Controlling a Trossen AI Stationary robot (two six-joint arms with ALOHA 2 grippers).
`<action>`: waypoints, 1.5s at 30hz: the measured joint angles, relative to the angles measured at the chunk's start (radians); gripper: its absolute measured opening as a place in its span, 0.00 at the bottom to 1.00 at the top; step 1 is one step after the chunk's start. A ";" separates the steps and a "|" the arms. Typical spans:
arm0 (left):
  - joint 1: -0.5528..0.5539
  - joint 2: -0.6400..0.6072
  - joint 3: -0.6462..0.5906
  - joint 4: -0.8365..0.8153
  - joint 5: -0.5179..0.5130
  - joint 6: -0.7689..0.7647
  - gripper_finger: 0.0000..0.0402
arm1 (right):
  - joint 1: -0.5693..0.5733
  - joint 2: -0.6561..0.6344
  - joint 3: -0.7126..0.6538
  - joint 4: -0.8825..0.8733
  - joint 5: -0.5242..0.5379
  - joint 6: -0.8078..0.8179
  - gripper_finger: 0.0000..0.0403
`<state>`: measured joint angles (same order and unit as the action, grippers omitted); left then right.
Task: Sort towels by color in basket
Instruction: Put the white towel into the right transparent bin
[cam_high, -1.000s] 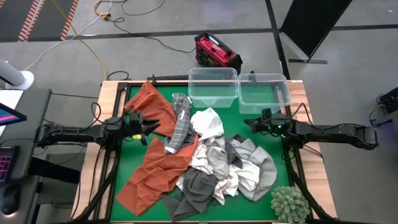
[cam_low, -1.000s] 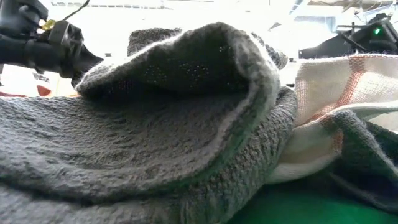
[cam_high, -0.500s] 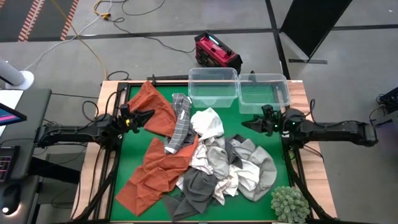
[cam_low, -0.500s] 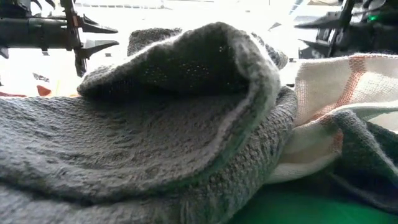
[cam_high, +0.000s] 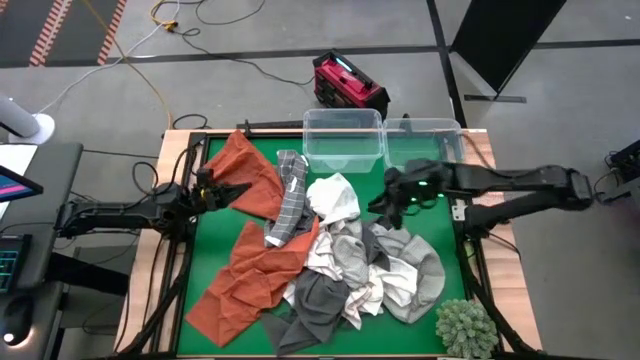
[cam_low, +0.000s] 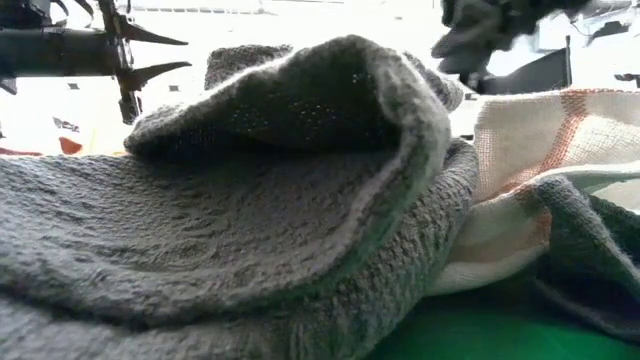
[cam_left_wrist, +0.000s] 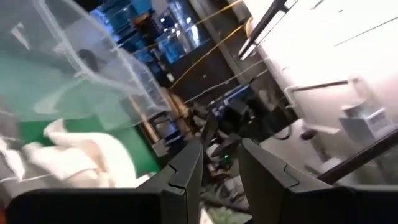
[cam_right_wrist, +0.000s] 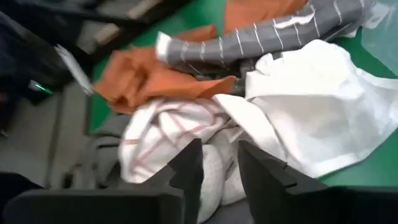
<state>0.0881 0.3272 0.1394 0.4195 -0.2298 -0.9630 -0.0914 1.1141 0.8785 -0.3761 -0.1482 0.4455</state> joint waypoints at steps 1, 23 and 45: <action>-0.001 0.000 0.025 -0.052 0.003 0.028 0.24 | 0.000 0.052 0.034 -0.013 0.000 -0.009 0.37; -0.001 0.291 0.724 -0.824 -0.043 0.470 0.27 | 0.015 0.625 0.303 -0.015 0.356 -0.166 0.75; 0.000 0.314 0.724 -0.782 -0.042 0.453 0.27 | 0.023 0.480 0.344 0.072 0.270 -0.104 0.04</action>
<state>0.0877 0.6414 0.8639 -0.3624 -0.2715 -0.5098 -0.0682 1.5939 1.2220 -0.3043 0.1222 0.3416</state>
